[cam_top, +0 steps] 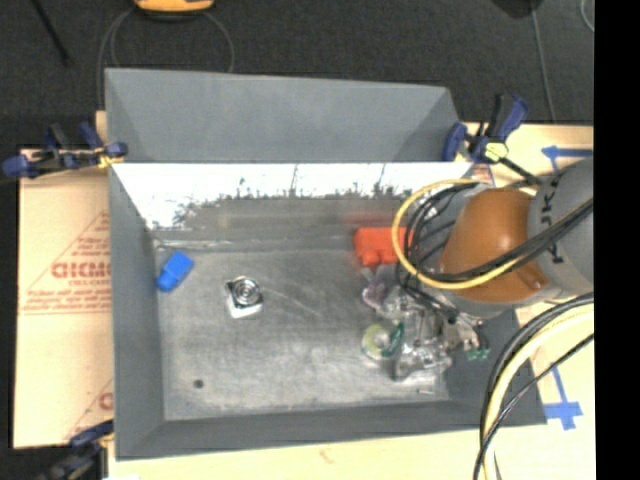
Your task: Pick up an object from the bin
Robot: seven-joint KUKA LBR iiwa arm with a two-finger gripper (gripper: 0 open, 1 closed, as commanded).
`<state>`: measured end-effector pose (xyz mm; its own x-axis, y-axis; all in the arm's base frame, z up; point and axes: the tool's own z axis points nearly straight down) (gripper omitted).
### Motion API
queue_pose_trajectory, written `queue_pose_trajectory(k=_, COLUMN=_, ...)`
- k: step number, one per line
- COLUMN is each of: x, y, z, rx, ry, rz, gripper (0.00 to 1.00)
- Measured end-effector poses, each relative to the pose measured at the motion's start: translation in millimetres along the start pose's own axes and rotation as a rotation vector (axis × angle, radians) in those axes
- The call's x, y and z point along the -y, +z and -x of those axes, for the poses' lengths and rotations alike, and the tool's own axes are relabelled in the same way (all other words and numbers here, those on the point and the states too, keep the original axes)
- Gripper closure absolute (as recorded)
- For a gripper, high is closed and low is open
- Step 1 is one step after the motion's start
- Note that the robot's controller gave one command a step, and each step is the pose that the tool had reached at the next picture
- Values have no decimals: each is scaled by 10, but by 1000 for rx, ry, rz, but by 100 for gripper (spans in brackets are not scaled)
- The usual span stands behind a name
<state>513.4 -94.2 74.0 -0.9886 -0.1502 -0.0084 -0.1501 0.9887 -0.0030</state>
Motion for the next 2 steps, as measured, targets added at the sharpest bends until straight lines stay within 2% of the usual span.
queue_pose_trajectory(k=1, x=11, y=-38, z=0, rx=-4, ry=-5, rz=-1, gripper=100)
queue_pose_trajectory(k=2, x=20, y=-1252, z=-44, rx=2, ry=-64, rz=-2, gripper=100)
